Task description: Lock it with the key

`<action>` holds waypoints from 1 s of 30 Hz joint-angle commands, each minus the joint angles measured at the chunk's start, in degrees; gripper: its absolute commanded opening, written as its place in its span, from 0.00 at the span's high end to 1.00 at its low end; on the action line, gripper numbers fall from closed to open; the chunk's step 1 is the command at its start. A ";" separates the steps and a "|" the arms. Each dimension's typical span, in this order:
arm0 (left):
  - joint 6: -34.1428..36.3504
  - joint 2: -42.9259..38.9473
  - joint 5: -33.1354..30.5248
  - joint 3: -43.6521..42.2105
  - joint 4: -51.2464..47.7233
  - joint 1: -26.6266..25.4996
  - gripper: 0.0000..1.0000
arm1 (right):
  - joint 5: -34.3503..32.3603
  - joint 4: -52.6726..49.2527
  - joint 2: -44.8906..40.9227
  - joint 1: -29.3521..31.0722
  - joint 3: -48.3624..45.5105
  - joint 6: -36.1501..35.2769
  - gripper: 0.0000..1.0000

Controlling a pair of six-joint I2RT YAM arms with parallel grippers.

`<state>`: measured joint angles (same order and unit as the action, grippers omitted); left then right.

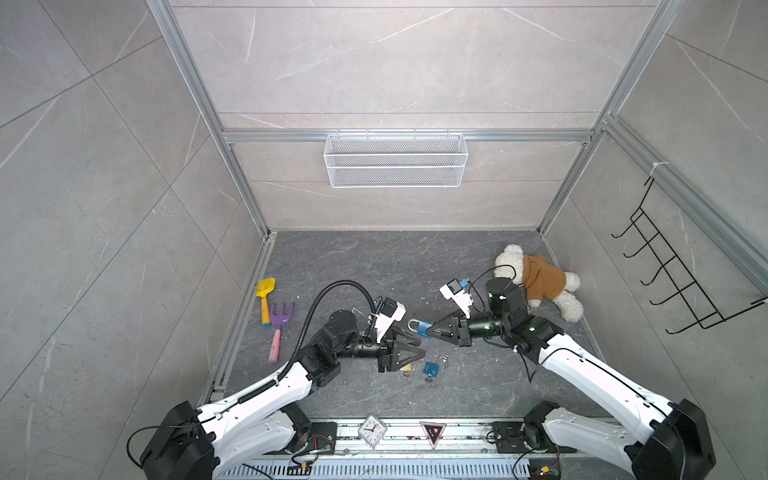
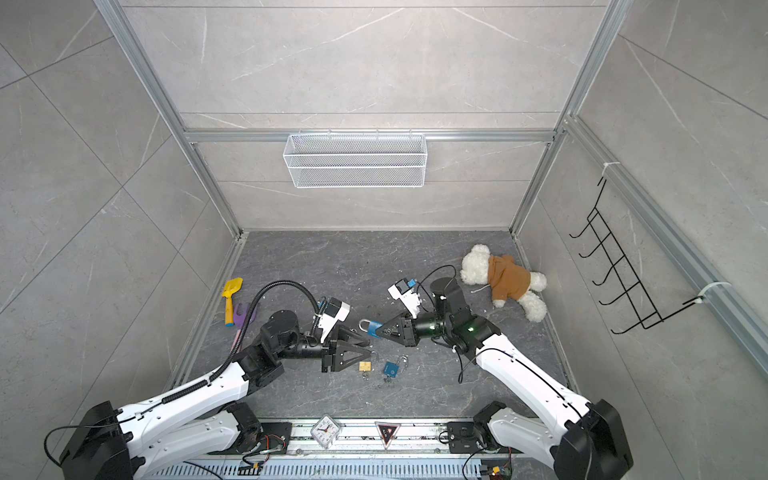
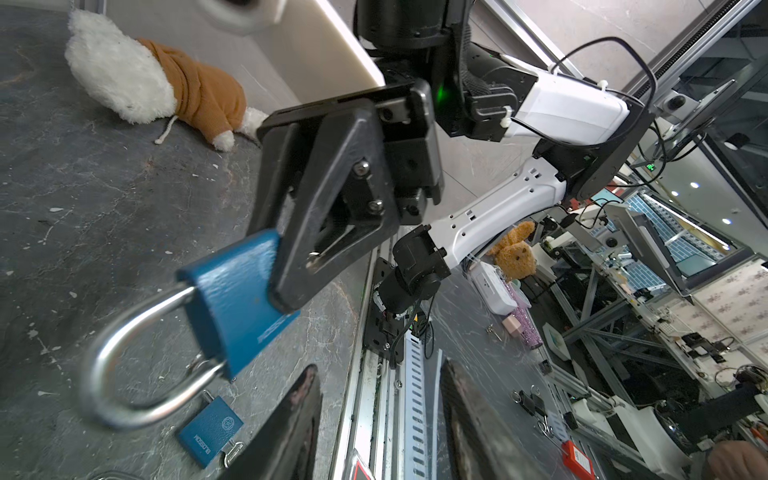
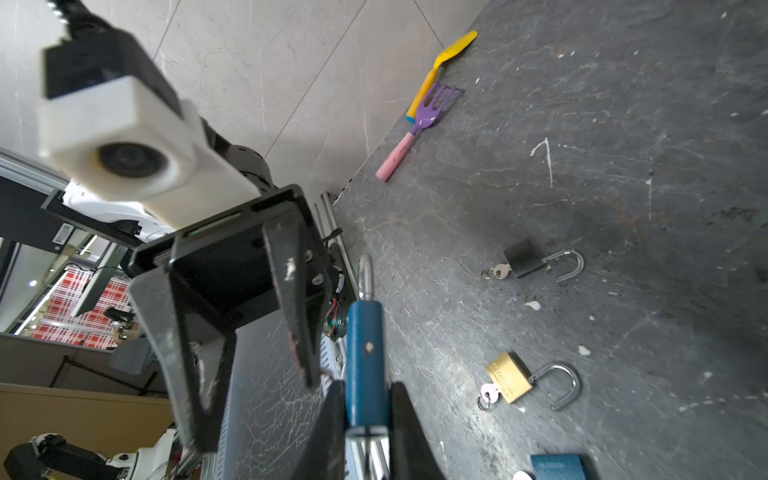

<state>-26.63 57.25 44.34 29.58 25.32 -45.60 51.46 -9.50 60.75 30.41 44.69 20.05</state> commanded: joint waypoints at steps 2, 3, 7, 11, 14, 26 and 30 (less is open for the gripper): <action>0.10 0.81 2.32 -0.23 2.49 0.51 0.47 | -1.04 -2.76 -4.14 -0.23 1.34 -1.85 1.00; 0.09 1.13 2.33 -0.21 2.52 0.52 0.46 | -1.18 -3.42 -4.51 -0.28 1.47 -2.18 1.00; -0.26 1.95 2.21 -0.07 3.53 0.69 0.45 | 0.90 -4.81 -5.11 -0.25 1.63 -2.94 1.00; -0.95 2.72 3.08 0.11 5.63 1.06 0.45 | 2.70 -5.78 -4.79 -0.28 1.45 -3.66 1.00; -1.33 4.00 3.68 0.73 6.51 1.63 0.45 | 3.76 -4.96 -4.63 -0.31 0.96 -3.27 1.00; -6.14 11.00 6.09 2.26 15.55 2.36 0.48 | 4.63 -3.07 -2.75 -0.09 -0.66 -3.05 1.00; -6.92 12.00 6.79 2.41 17.18 2.51 0.51 | 3.73 -4.08 -2.14 -0.09 -0.48 -3.71 1.00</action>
<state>-32.34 68.95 48.69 29.56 36.95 -43.44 54.83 -14.76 58.26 30.30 44.47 18.13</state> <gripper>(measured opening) 0.490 0.165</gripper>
